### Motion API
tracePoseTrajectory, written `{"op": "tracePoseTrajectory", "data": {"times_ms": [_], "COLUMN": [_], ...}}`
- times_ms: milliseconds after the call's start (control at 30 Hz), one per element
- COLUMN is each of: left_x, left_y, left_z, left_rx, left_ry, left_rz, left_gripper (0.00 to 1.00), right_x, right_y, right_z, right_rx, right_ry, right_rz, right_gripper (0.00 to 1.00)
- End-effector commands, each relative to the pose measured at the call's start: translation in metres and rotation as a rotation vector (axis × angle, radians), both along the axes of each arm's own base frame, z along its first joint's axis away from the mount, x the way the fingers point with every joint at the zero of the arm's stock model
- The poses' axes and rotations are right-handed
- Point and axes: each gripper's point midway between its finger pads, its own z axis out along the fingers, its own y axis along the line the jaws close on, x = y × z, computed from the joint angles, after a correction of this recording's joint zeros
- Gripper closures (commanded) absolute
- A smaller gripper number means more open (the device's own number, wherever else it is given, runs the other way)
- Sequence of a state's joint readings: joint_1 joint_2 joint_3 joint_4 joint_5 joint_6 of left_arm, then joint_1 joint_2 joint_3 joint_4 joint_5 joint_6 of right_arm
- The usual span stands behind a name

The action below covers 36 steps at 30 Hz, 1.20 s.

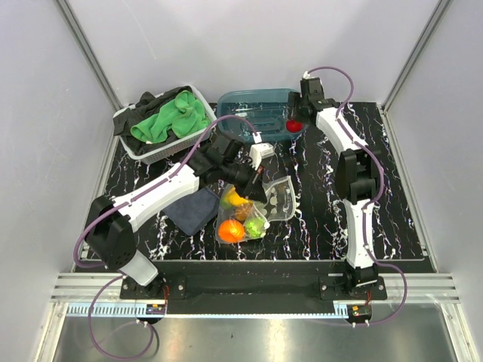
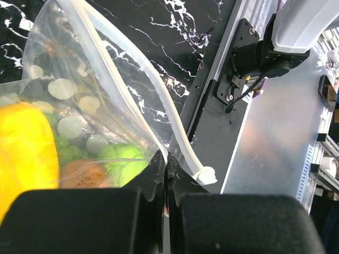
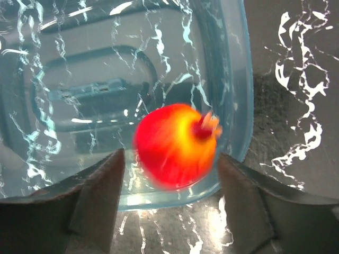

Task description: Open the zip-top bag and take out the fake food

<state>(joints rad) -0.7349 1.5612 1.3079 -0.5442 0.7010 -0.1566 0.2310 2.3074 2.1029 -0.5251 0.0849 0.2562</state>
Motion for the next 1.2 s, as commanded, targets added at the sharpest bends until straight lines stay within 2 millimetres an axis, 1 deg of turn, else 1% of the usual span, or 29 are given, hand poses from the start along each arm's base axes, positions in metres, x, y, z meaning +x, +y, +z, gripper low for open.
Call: {"op": "tracePoseTrajectory", "data": {"times_ms": [0, 33, 100, 133, 200, 233, 267, 333, 367, 400, 433, 467, 500, 533, 600, 633, 667, 733, 767, 800, 833, 867, 900, 933, 1033, 1067, 1100, 1167], "left_x": [0.004, 0.004, 0.005, 0.007, 0.007, 0.008, 0.012, 0.016, 0.019, 0.021, 0.023, 0.024, 0.025, 0.027, 0.029, 0.03, 0.031, 0.031, 0.032, 0.031, 0.03, 0.029, 0.029, 0.029, 0.025, 0.023, 0.022, 0.019], "left_y": [-0.004, -0.005, -0.005, -0.004, -0.004, -0.005, -0.005, -0.007, -0.006, -0.007, -0.008, -0.01, -0.01, -0.011, -0.012, -0.012, -0.013, -0.013, -0.014, -0.015, -0.015, -0.016, -0.017, -0.018, -0.021, -0.02, -0.019, -0.018], "left_z": [0.026, 0.027, 0.03, 0.03, 0.038, 0.04, 0.041, 0.043, 0.042, 0.042, 0.042, 0.044, 0.044, 0.046, 0.048, 0.047, 0.05, 0.05, 0.052, 0.053, 0.053, 0.052, 0.052, 0.052, 0.049, 0.05, 0.05, 0.055], "left_rx": [-0.069, -0.069, -0.067, -0.06, -0.071, -0.075, -0.072, -0.069, -0.062, -0.059, -0.06, -0.07, -0.07, -0.075, -0.08, -0.078, -0.084, -0.083, -0.087, -0.089, -0.091, -0.094, -0.095, -0.101, -0.099, -0.1, -0.1, -0.11], "left_ry": [-0.039, -0.032, -0.014, -0.014, -0.003, 0.001, 0.001, 0.029, 0.032, 0.051, 0.054, 0.064, 0.065, 0.058, 0.044, 0.043, 0.034, 0.036, 0.043, 0.05, 0.058, 0.069, 0.075, 0.074, 0.099, 0.112, 0.119, 0.122], "left_rz": [-0.021, -0.018, 0.015, 0.036, 0.064, 0.076, 0.101, 0.147, 0.173, 0.195, 0.21, 0.223, 0.227, 0.233, 0.235, 0.237, 0.235, 0.24, 0.25, 0.249, 0.251, 0.257, 0.259, 0.259, 0.259, 0.265, 0.269, 0.277], "left_gripper": [0.96, 0.93, 0.91, 0.91, 0.91, 0.91, 0.92, 0.93, 0.94, 0.94, 0.95, 0.96, 0.96, 0.96, 0.98, 0.99, 1.0, 1.0, 1.0, 1.0, 1.0, 1.0, 1.0, 1.0, 1.0, 1.0, 1.0, 1.0], "right_x": [0.002, -0.002, -0.016, -0.031, -0.048, -0.059, -0.082, -0.109, -0.137, -0.152, -0.176, -0.196, -0.211, -0.238, -0.268, -0.292, -0.305, -0.336, -0.345, -0.357, -0.363, -0.367, -0.369, -0.371, -0.364, -0.36, -0.355, -0.345], "right_y": [0.008, 0.008, 0.01, 0.012, 0.011, 0.014, 0.015, 0.02, 0.024, 0.027, 0.03, 0.035, 0.035, 0.036, 0.046, 0.05, 0.053, 0.064, 0.067, 0.071, 0.073, 0.075, 0.077, 0.08, 0.086, 0.087, 0.086, 0.093], "right_z": [0.029, 0.033, 0.042, 0.049, 0.055, 0.058, 0.063, 0.065, 0.068, 0.068, 0.044, 0.069, 0.07, 0.071, 0.07, 0.069, 0.068, 0.067, 0.067, 0.06, 0.066, 0.067, 0.068, 0.07, 0.076, 0.075, 0.077, 0.073], "right_rx": [0.051, 0.062, 0.085, 0.116, 0.134, 0.161, 0.176, 0.215, 0.254, 0.274, 0.292, 0.305, 0.307, 0.326, 0.351, 0.377, 0.382, 0.42, 0.433, 0.46, 0.488, 0.515, 0.546, 0.579, 0.621, 0.617, 0.606, 0.61], "right_ry": [-0.006, 0.005, 0.046, 0.085, 0.129, 0.161, 0.212, 0.262, 0.294, 0.303, 0.36, 0.299, 0.29, 0.281, 0.281, 0.283, 0.286, 0.298, 0.297, 0.321, 0.299, 0.291, 0.287, 0.25, 0.163, 0.15, 0.134, 0.133], "right_rz": [0.0, -0.013, -0.006, -0.019, -0.039, -0.038, -0.029, -0.007, 0.024, 0.045, 0.071, 0.107, 0.128, 0.163, 0.223, 0.267, 0.29, 0.369, 0.393, 0.404, 0.418, 0.426, 0.419, 0.436, 0.469, 0.467, 0.464, 0.481], "right_gripper": [0.14, 0.13, 0.06, 0.01, 0.01, 0.0, 0.0, 0.0, 0.0, 0.0, 0.0, 0.0, 0.0, 0.0, 0.0, 0.0, 0.0, 0.07, 0.1, 0.14, 0.19, 0.23, 0.32, 0.43, 0.53, 0.59, 0.61, 0.66]}}
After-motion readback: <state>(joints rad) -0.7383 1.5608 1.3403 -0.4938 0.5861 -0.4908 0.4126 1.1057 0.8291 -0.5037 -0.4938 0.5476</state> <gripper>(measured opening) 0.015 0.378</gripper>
